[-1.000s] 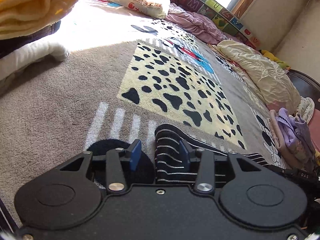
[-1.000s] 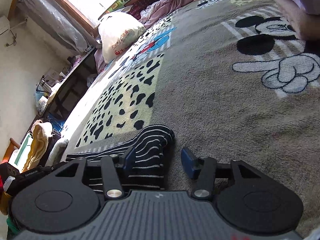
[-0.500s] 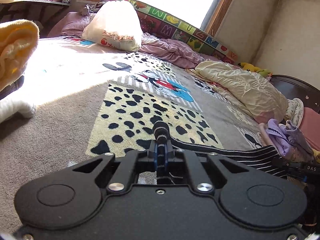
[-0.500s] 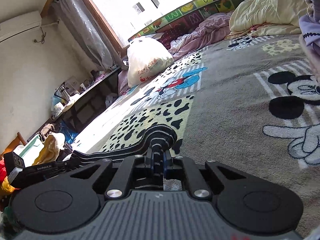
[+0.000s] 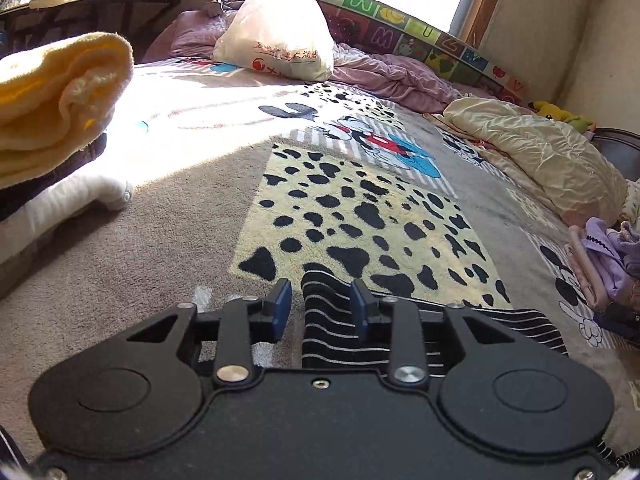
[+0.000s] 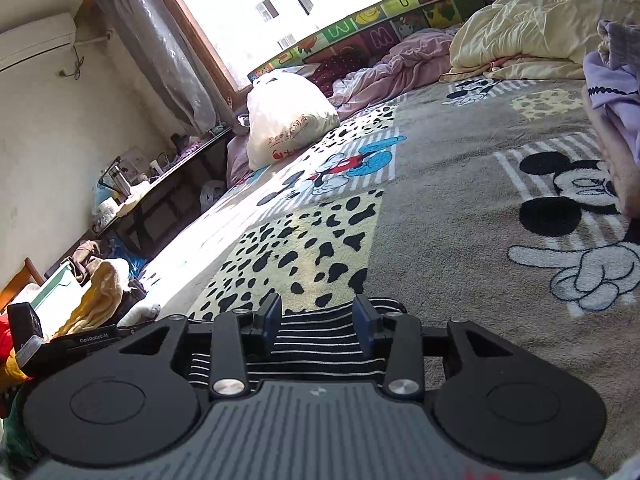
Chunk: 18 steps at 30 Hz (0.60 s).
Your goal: Fold clothes
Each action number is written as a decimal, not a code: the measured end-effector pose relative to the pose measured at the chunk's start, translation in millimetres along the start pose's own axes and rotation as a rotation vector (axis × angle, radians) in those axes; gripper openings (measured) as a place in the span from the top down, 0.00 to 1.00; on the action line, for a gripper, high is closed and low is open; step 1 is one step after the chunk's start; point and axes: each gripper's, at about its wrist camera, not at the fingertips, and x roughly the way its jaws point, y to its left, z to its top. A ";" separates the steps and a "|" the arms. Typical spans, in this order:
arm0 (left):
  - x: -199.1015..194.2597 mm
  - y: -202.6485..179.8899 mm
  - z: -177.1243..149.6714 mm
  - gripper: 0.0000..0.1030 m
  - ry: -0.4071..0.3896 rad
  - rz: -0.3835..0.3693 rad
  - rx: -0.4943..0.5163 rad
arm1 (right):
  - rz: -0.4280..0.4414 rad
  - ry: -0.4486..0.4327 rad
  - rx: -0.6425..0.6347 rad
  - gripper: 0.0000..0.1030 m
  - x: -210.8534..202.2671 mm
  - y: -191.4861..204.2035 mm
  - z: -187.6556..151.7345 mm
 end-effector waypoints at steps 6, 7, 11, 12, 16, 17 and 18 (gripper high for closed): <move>-45.1 -18.9 -28.5 0.67 0.059 -0.161 -0.087 | 0.130 0.179 -0.032 0.48 -12.4 35.2 -49.2; -50.8 -22.7 -36.6 0.67 0.085 -0.187 -0.097 | 0.151 0.209 -0.037 0.48 -14.5 41.0 -57.4; -72.5 -36.1 -72.9 0.55 0.208 -0.282 -0.125 | 0.219 0.278 -0.010 0.48 -26.4 54.6 -96.2; -81.2 -38.9 -81.7 0.51 0.224 -0.290 -0.111 | 0.214 0.270 -0.032 0.46 -30.1 58.5 -101.4; -119.1 -49.2 -111.3 0.40 0.225 -0.283 -0.003 | 0.215 0.194 -0.095 0.57 -48.8 67.1 -111.5; -123.9 -51.5 -116.9 0.40 0.216 -0.284 0.029 | 0.230 0.172 -0.088 0.71 -55.9 65.9 -111.6; -128.8 -53.9 -122.4 0.51 0.207 -0.285 0.060 | 0.240 0.151 -0.084 0.77 -62.6 65.4 -111.5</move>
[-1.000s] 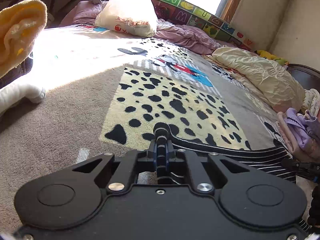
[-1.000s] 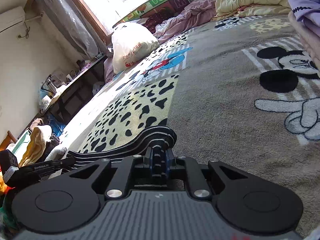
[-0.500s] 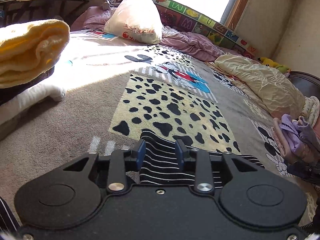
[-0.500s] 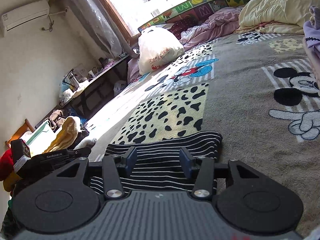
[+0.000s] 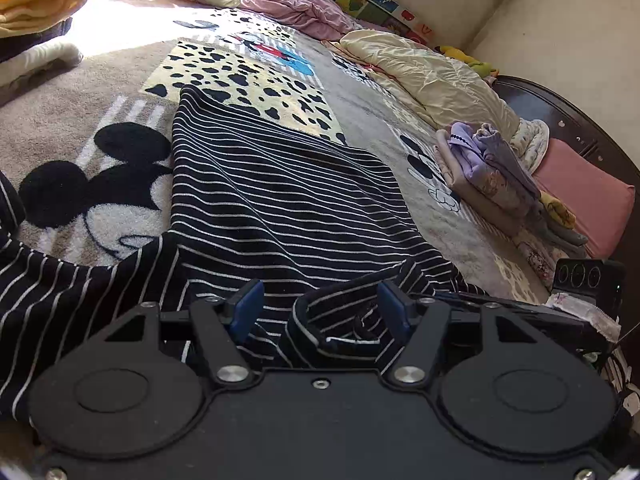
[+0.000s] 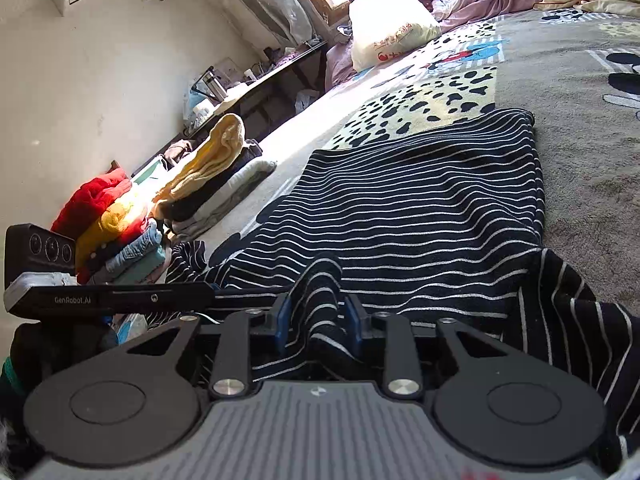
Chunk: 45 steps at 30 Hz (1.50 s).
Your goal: Fold clothes
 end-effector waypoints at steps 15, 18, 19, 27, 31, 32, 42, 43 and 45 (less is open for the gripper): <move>-67.7 -37.6 -82.9 0.68 0.072 -0.199 0.433 | -0.008 0.200 -0.245 0.74 -91.8 50.9 -84.5; -74.9 -29.9 -71.4 0.68 -0.024 -0.196 0.334 | -0.005 0.081 -0.162 0.71 -112.3 45.1 -82.8; -74.2 -27.9 -67.3 0.68 -0.054 -0.182 0.286 | -0.007 0.022 -0.124 0.69 -117.3 41.9 -79.4; -11.9 -59.4 -83.1 0.68 -0.021 -0.063 0.265 | -0.145 0.066 -0.156 0.55 -67.4 38.9 -83.6; -4.3 -100.3 -118.4 0.67 0.127 0.055 0.715 | -0.170 0.180 -0.214 0.54 -63.3 44.5 -100.2; -8.7 -104.3 -118.5 0.67 0.114 0.058 0.737 | -0.177 0.143 -0.160 0.54 -71.8 37.6 -101.7; 4.1 -112.5 -96.6 0.67 -0.092 -0.029 0.473 | -0.241 -0.228 0.382 0.42 -156.3 -31.2 -116.9; 14.8 -113.8 -96.9 0.66 -0.042 -0.043 0.467 | -0.246 -0.265 0.436 0.40 -164.7 -38.1 -118.4; 37.8 -121.2 -106.0 0.49 0.134 -0.062 0.547 | -0.257 -0.339 0.545 0.36 -181.6 -51.9 -121.4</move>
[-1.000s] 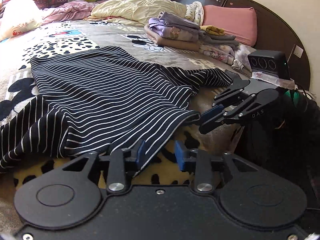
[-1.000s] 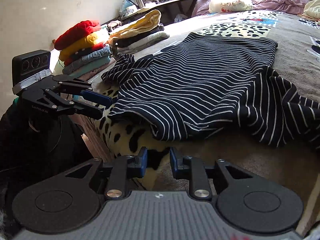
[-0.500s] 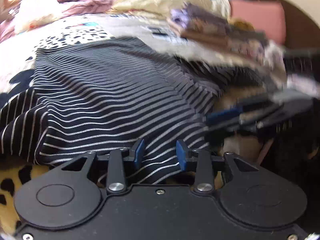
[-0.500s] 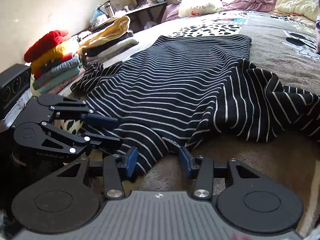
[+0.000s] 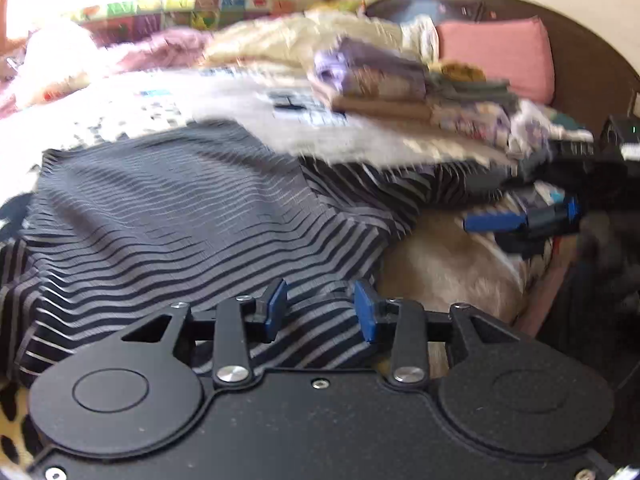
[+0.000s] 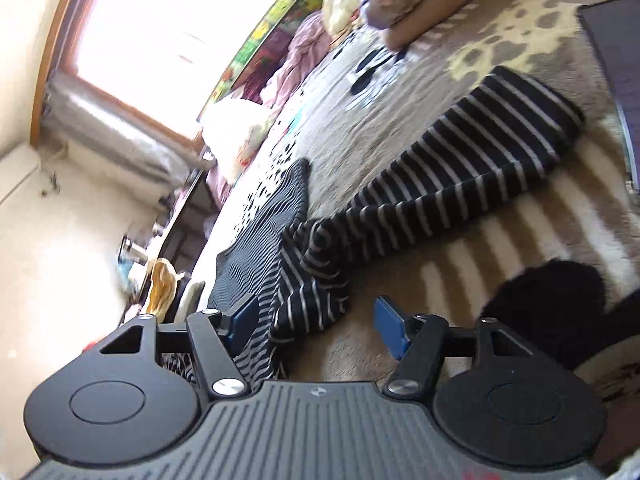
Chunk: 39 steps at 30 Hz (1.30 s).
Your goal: Fold clothes
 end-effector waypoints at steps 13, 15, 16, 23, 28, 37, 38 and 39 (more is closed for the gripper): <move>4.6 -10.9 1.9 0.42 0.043 -0.021 0.097 | -0.196 -0.314 0.386 0.31 -19.5 -63.7 33.5; 4.4 -10.1 1.1 0.42 0.041 -0.026 0.095 | -0.212 -0.324 0.403 0.31 -12.2 -67.3 37.6; 4.3 -9.5 1.1 0.42 0.040 -0.029 0.092 | -0.220 -0.329 0.411 0.31 -8.6 -69.1 39.7; 3.5 -6.7 0.4 0.42 0.033 -0.045 0.092 | -0.231 -0.357 0.358 0.75 15.2 -64.9 37.4; 3.1 -4.6 -0.1 0.42 0.030 -0.057 0.094 | -0.210 -0.365 0.255 0.87 23.0 -46.9 48.6; 1.5 -1.1 -0.2 0.42 0.030 -0.072 0.097 | -0.173 -0.444 0.011 0.91 8.5 -25.4 110.4; 1.7 -1.2 0.0 0.42 0.031 -0.072 0.100 | -0.180 -0.438 -0.001 0.91 9.7 -27.5 115.5; 1.9 -1.2 0.2 0.42 0.032 -0.072 0.103 | -0.187 -0.431 -0.013 0.91 10.9 -29.5 120.6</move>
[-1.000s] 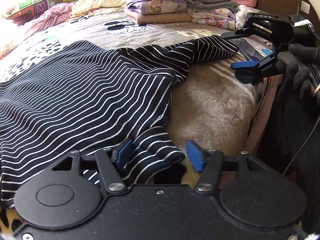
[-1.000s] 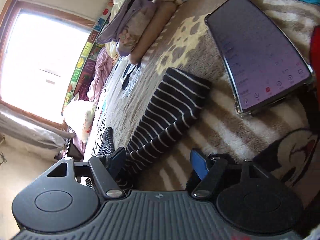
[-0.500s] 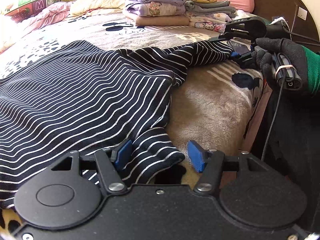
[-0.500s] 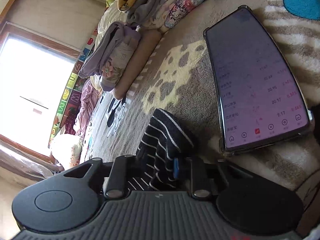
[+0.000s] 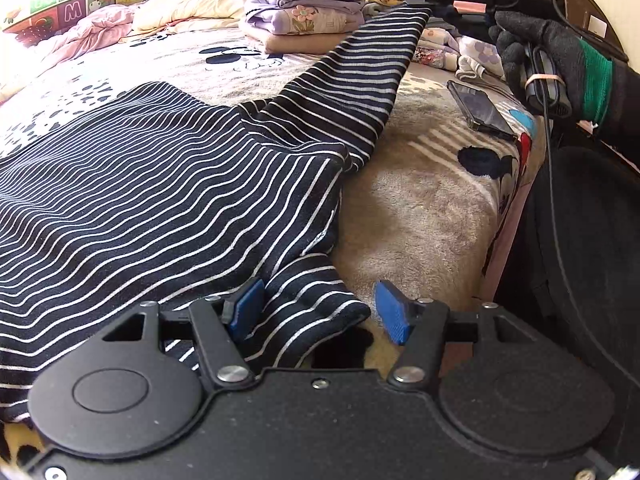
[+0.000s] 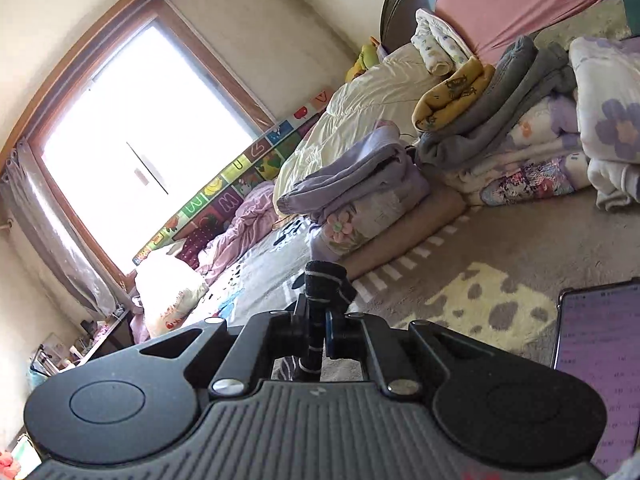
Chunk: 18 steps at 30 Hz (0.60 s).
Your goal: Fold clothes
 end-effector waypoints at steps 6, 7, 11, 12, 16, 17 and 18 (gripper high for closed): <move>0.1 1.0 0.8 0.42 0.004 -0.003 0.002 | -0.025 0.033 -0.080 0.91 21.5 -9.9 23.9; 0.1 1.1 0.6 0.42 0.004 -0.003 0.002 | -0.029 0.039 -0.093 0.91 25.1 -11.6 27.9; -0.1 2.1 0.2 0.42 0.002 -0.009 -0.002 | -0.083 0.063 -0.154 0.92 34.6 -8.4 35.0; -0.2 2.6 0.1 0.42 0.001 -0.012 -0.005 | -0.099 0.070 -0.170 0.92 36.8 -7.2 36.4; -0.2 3.4 0.2 0.42 0.002 -0.019 -0.002 | -0.160 0.095 -0.233 0.90 45.5 -2.4 42.1; -0.1 3.5 0.4 0.42 0.004 -0.020 -0.001 | -0.175 0.101 -0.248 0.87 47.7 -1.2 43.5; -0.2 3.5 0.5 0.42 0.005 -0.022 0.001 | -0.190 0.107 -0.264 0.84 49.8 0.0 44.9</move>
